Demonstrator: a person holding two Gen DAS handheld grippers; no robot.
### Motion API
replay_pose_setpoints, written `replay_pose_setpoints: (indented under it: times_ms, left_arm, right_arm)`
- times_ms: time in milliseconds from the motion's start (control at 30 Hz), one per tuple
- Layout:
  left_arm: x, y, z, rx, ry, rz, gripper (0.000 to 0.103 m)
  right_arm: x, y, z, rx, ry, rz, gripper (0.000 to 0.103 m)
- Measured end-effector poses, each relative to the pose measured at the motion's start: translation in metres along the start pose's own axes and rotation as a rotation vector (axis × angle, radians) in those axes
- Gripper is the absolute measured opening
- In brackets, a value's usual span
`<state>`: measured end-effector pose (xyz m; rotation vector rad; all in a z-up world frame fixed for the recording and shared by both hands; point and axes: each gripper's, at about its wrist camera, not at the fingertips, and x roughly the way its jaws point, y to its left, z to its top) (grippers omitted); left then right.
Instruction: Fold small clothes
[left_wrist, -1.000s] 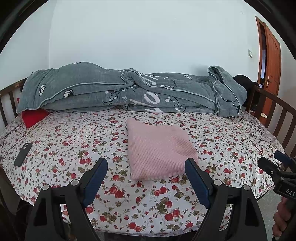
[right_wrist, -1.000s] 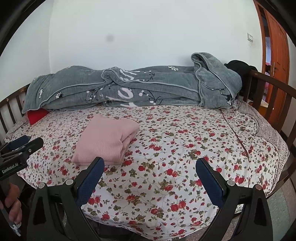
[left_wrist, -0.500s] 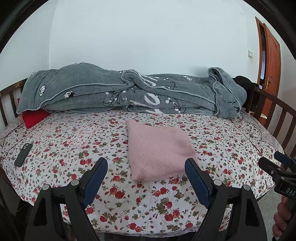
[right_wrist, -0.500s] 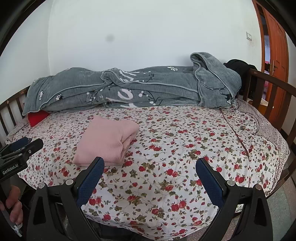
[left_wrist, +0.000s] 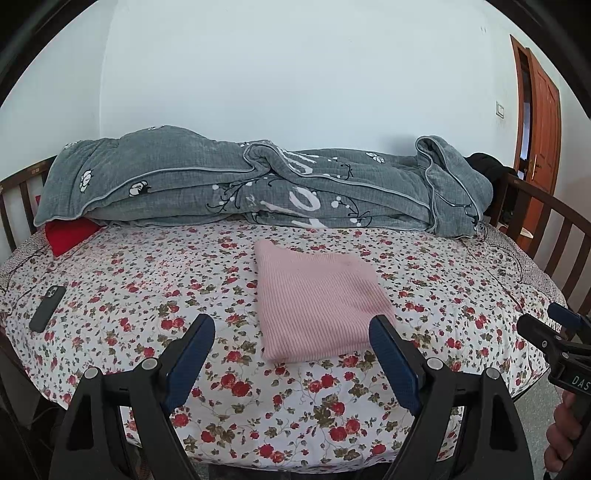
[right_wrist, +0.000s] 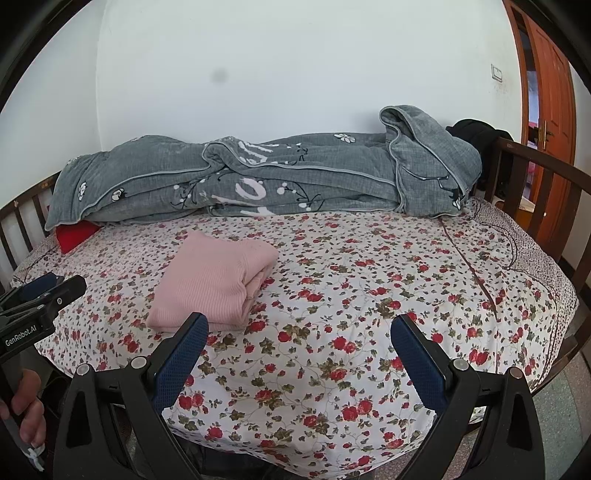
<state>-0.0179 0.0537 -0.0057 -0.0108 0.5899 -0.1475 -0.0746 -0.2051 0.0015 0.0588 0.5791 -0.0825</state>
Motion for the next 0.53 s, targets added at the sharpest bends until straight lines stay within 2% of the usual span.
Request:
replay_pose_setpoints:
  times_ms: [533]
  left_arm:
    - [-0.0001,0.0008,-0.0007,0.001,-0.001,0.005,0.086]
  right_arm:
    - [-0.0012,0.004,0.001,-0.002,-0.003,-0.003,0.098]
